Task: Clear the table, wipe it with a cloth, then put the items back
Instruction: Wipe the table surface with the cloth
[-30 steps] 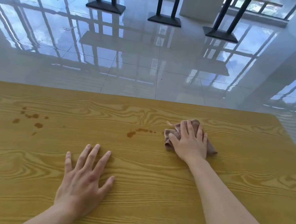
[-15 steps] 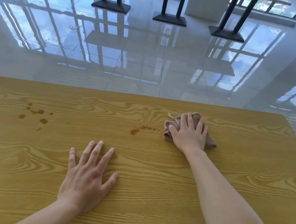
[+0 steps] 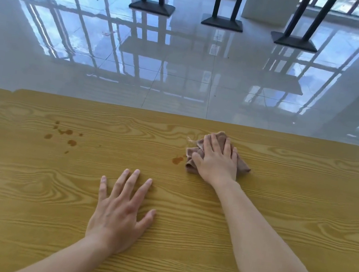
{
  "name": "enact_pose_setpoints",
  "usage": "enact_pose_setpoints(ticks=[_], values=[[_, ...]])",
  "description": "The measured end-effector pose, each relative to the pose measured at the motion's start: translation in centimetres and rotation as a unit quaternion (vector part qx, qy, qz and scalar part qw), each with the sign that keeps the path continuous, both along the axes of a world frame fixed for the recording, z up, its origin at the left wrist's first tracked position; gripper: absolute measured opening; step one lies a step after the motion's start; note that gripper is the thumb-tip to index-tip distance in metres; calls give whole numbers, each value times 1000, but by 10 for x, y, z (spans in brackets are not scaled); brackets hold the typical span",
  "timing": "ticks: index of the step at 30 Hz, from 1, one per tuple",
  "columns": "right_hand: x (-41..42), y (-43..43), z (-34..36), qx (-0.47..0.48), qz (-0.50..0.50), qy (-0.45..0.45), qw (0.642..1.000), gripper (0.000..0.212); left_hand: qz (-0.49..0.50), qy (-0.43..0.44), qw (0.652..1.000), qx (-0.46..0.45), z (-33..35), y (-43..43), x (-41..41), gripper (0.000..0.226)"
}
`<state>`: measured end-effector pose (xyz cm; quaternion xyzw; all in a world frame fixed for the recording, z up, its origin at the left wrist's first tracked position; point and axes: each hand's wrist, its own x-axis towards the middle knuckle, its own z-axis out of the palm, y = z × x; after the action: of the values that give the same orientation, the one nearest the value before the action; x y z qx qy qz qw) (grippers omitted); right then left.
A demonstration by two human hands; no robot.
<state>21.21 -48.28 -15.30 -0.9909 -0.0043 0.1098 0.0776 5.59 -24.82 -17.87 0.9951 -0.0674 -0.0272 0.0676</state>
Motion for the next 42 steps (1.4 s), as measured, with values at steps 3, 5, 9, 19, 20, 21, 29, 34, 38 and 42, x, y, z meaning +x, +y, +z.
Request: enact_pose_setpoints(ticks=[3, 5, 9, 19, 20, 21, 29, 34, 38, 42], values=[[-46, -2, -9, 1, 125, -17, 992, 69, 0, 1, 1000, 0, 1, 2, 0, 76], [-107, -25, -20, -1, 197, -79, 977, 71, 0, -1, 1000, 2, 1, 2, -1, 75], [-113, -56, -20, -38, 164, -63, 984, 72, -10, -1, 1000, 0, -2, 2, 0, 74], [-86, 26, -18, 15, 227, -70, 971, 67, -3, -2, 1000, 1, 1, 1, -1, 76], [-107, 14, -21, 16, 248, -84, 965, 68, -2, -6, 1000, -3, 0, 1, 0, 76], [-115, -1, -24, 6, 246, -87, 965, 69, -2, -8, 1000, -6, 0, 0, 0, 76], [21, 50, -2, 6, -28, -13, 1000, 74, 2, 0, 1000, -2, 1, -2, 1, 78], [-68, 41, -22, -10, 180, -59, 982, 70, 3, 0, 1000, -11, 2, -1, -1, 82], [-44, -22, -13, -50, -3, 1, 999, 71, -7, 3, 1000, -16, 1, -1, 0, 82], [-15, 41, -4, -24, -90, 12, 996, 75, -4, -4, 1000, -27, 3, 2, 2, 83]])
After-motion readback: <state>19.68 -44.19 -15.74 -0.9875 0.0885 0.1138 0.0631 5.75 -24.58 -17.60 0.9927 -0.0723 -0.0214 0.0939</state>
